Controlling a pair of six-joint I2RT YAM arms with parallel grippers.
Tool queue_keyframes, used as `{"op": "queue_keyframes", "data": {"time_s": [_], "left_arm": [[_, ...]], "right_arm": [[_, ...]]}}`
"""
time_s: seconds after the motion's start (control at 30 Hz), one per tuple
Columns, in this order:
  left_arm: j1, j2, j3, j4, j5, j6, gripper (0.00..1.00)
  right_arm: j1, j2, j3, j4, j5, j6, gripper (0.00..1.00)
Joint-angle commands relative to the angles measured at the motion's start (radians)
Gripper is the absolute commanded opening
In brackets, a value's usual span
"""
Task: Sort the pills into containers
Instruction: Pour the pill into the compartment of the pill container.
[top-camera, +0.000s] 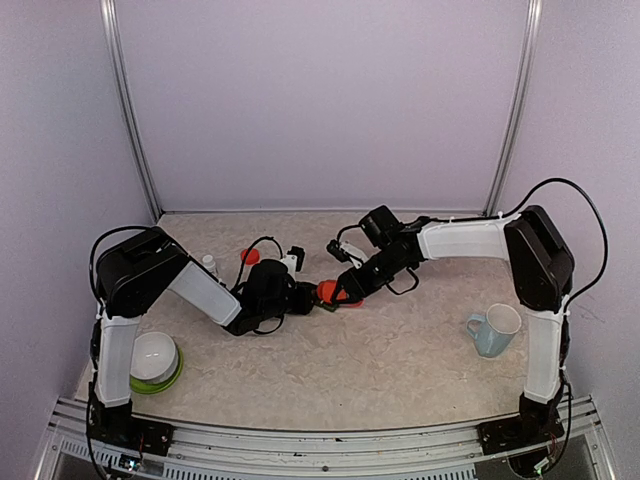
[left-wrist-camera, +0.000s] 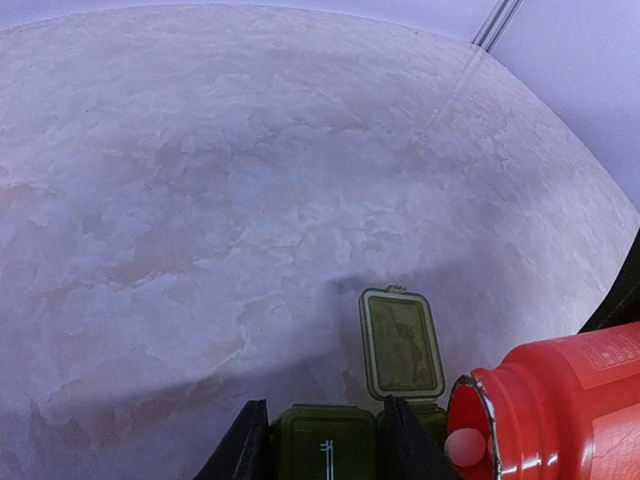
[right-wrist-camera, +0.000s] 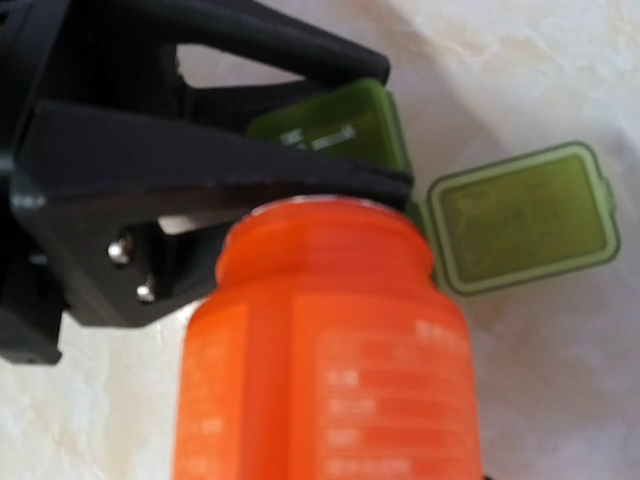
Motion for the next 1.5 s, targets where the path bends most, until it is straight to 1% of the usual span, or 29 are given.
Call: {"op": "queue_keyframes", "data": {"time_s": [0.0,0.87,1.47], "left_arm": [[-0.003,-0.014,0.008,-0.052,-0.019,0.035,0.19],[-0.005,-0.015,0.01,-0.06,-0.029,0.037,0.19],[-0.007,-0.017,0.011,-0.065,-0.035,0.04,0.19]], "right_arm": [[0.011,0.031,0.033,-0.069,0.022,0.013,0.07],[0.018,0.042,0.115,-0.176,0.072,0.024,0.08],[0.032,0.085,0.182,-0.255,0.098,0.01,0.08]]}}
